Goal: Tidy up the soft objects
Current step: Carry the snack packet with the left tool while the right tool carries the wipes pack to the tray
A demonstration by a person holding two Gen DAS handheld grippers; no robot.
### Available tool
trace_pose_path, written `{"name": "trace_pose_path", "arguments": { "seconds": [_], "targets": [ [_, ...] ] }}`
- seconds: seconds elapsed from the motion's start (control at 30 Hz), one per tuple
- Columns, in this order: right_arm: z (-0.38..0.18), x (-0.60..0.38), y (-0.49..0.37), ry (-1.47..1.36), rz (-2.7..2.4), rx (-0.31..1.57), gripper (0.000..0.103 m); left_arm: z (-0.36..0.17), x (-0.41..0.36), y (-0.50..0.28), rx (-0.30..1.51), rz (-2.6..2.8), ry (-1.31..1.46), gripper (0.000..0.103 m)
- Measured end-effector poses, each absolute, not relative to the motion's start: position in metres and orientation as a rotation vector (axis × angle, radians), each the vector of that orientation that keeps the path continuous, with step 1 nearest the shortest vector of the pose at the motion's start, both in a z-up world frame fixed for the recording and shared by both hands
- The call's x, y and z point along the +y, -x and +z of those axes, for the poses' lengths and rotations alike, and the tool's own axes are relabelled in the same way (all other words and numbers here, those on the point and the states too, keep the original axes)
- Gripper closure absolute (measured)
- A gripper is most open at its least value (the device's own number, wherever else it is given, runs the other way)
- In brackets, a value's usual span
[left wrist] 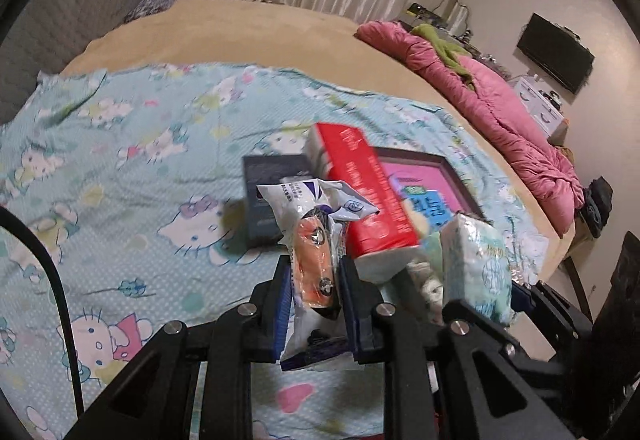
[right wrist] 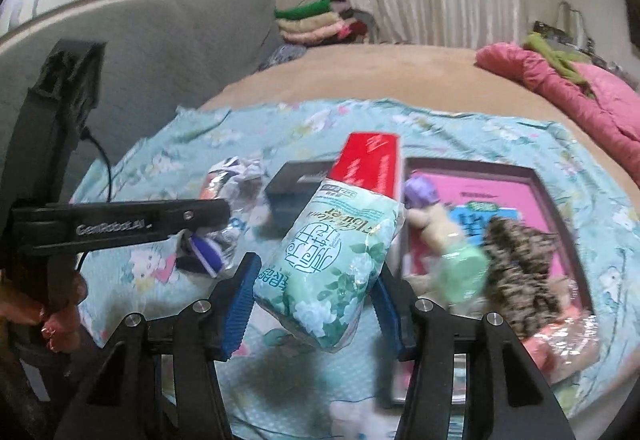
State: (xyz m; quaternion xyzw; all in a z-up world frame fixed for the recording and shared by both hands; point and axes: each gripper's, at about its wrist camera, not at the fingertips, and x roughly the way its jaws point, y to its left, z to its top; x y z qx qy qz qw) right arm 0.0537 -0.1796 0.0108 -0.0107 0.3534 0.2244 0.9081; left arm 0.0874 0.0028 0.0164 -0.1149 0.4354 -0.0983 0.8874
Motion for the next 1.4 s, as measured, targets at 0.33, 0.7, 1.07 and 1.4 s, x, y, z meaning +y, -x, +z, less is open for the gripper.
{"name": "trace_pose_path", "arguments": {
  "seconds": [0.33, 0.7, 1.07, 1.4],
  "targets": [
    [0.035, -0.243, -0.059, -0.03, 0.327, 0.646, 0.047, 0.048, -0.069, -0.094, 0.883, -0.297, 0.149, 0.08],
    [0.036, -0.316, -0.069, -0.097, 0.172, 0.597, 0.047, 0.046, -0.138, -0.112, 0.906, -0.368, 0.061, 0.08],
    [0.026, -0.342, -0.076, -0.145, 0.122, 0.605, 0.047, 0.018, -0.185, -0.122, 0.966, -0.424, 0.004, 0.08],
    [0.01, -0.354, -0.083, -0.173, 0.105, 0.648, 0.047, -0.006, -0.21, -0.126, 0.994, -0.444, -0.049, 0.08]
  ]
}}
